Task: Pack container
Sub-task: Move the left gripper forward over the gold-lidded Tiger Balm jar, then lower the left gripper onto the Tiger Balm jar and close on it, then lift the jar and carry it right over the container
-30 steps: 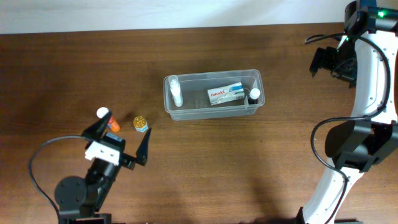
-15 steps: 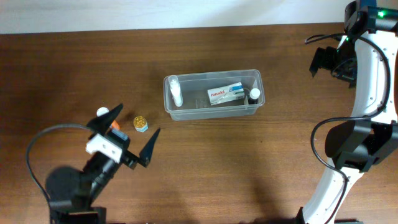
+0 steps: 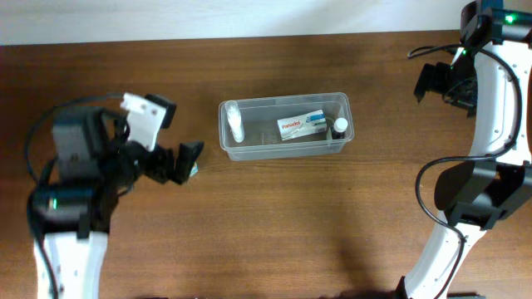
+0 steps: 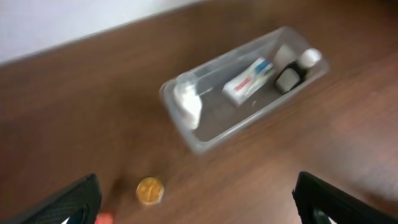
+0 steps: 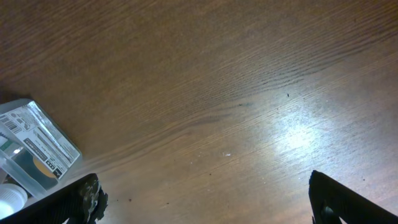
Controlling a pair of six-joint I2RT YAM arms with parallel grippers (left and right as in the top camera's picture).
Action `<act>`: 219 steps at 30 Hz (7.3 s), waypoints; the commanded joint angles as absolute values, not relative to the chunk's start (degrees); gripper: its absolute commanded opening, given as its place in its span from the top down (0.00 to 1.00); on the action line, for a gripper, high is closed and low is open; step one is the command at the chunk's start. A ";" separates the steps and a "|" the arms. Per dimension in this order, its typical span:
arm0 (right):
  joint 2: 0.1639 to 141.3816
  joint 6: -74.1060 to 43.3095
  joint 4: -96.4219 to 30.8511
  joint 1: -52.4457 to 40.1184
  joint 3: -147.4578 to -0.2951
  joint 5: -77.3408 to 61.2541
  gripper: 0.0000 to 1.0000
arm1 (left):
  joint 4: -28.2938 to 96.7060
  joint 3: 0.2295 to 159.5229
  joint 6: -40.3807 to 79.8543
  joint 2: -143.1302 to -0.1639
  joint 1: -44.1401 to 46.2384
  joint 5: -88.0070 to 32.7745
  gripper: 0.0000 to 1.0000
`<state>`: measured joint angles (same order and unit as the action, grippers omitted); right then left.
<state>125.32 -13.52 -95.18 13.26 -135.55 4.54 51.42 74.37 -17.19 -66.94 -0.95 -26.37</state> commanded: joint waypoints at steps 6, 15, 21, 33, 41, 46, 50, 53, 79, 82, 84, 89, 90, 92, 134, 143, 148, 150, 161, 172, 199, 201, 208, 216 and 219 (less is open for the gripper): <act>125.14 -14.00 -95.15 13.58 -135.55 5.19 0.02 | 52.53 78.76 -13.50 -75.68 -0.25 -23.05 0.01; 125.14 -14.00 -95.15 13.58 -135.55 5.19 0.02 | 55.79 78.76 -12.47 -81.80 2.59 -21.80 0.00; 125.14 -14.00 -95.15 13.58 -135.55 5.19 0.02 | 55.88 78.76 -2.13 -87.68 6.68 -7.16 0.01; 125.14 -14.00 -95.15 13.58 -135.55 5.19 0.01 | 56.03 78.74 2.37 -93.21 6.87 -8.05 0.01; 125.14 -14.00 -95.15 13.58 -135.55 5.19 0.02 | 57.54 78.74 2.39 -94.48 6.87 -8.14 0.01; 125.14 -14.00 -95.15 13.58 -135.55 5.19 0.02 | 58.65 78.74 3.49 -96.95 6.87 -8.12 0.01; 125.14 -14.00 -95.15 13.58 -135.55 5.19 0.02 | 58.61 78.74 4.38 -99.96 6.87 -8.03 0.01; 125.14 -14.00 -95.15 13.58 -135.55 5.19 0.02 | 58.54 78.74 4.58 -101.67 6.87 -7.68 0.01; 125.14 -14.00 -95.15 13.58 -135.55 5.19 0.02 | 56.16 78.74 6.90 -109.73 6.81 -2.55 0.01; 125.14 -14.00 -95.15 13.58 -135.55 5.19 0.02 | 55.94 78.74 6.87 -109.82 6.81 -2.52 0.01; 125.14 -14.00 -95.15 13.58 -135.55 5.19 0.02 | 55.55 78.74 6.90 -109.84 6.76 -2.52 0.01; 125.14 -14.00 -95.15 13.58 -135.55 5.19 0.02 | 54.78 78.74 7.07 -109.86 6.04 -2.50 0.01; 125.14 -14.00 -95.15 13.58 -135.55 5.19 0.02 | 54.57 78.74 7.07 -109.93 5.82 -2.50 0.01; 125.14 -14.00 -95.15 13.58 -135.55 5.19 0.02 | 54.08 78.74 7.07 -109.97 5.50 -2.52 0.01; 125.14 -14.00 -95.15 13.58 -135.55 5.19 0.02 | 53.19 78.70 7.05 -113.36 5.37 -2.52 0.35; 125.14 -14.00 -95.15 13.58 -135.55 5.19 0.02 | 53.21 78.70 7.05 -113.36 5.37 -2.50 0.42; 125.14 -14.00 -95.15 13.58 -135.55 5.19 0.02 | 53.56 78.70 7.05 -113.36 5.37 -2.50 0.50; 125.14 -14.00 -95.15 13.58 -135.55 5.19 0.02 | 53.65 78.70 7.05 -113.36 5.37 -2.50 0.53; 125.14 -14.00 -95.15 13.58 -135.55 5.19 0.02 | 53.65 78.70 7.05 -113.36 5.37 -2.52 0.62; 125.14 -14.00 -95.15 13.58 -135.55 5.19 0.02 | 54.78 80.93 7.05 -113.34 5.37 -2.57 0.64; 125.14 -14.00 -95.15 13.58 -135.55 5.19 0.02 | 80.60 131.17 7.01 -113.34 10.68 -2.55 0.65; 125.14 -14.00 -95.15 13.58 -135.55 5.19 0.02 | 80.60 132.07 6.96 -113.34 14.35 -2.52 0.65; 125.14 -14.00 -95.15 13.58 -135.55 5.19 0.02 | 80.42 132.05 6.83 -113.36 22.74 -1.21 0.65; 125.14 -14.00 -95.15 13.58 -135.55 5.19 0.02 | 80.60 132.03 6.85 -116.25 27.24 -1.23 0.65; 125.14 -14.00 -95.15 13.58 -135.55 5.19 0.02 | 80.66 132.03 6.85 -118.54 27.49 -1.26 0.65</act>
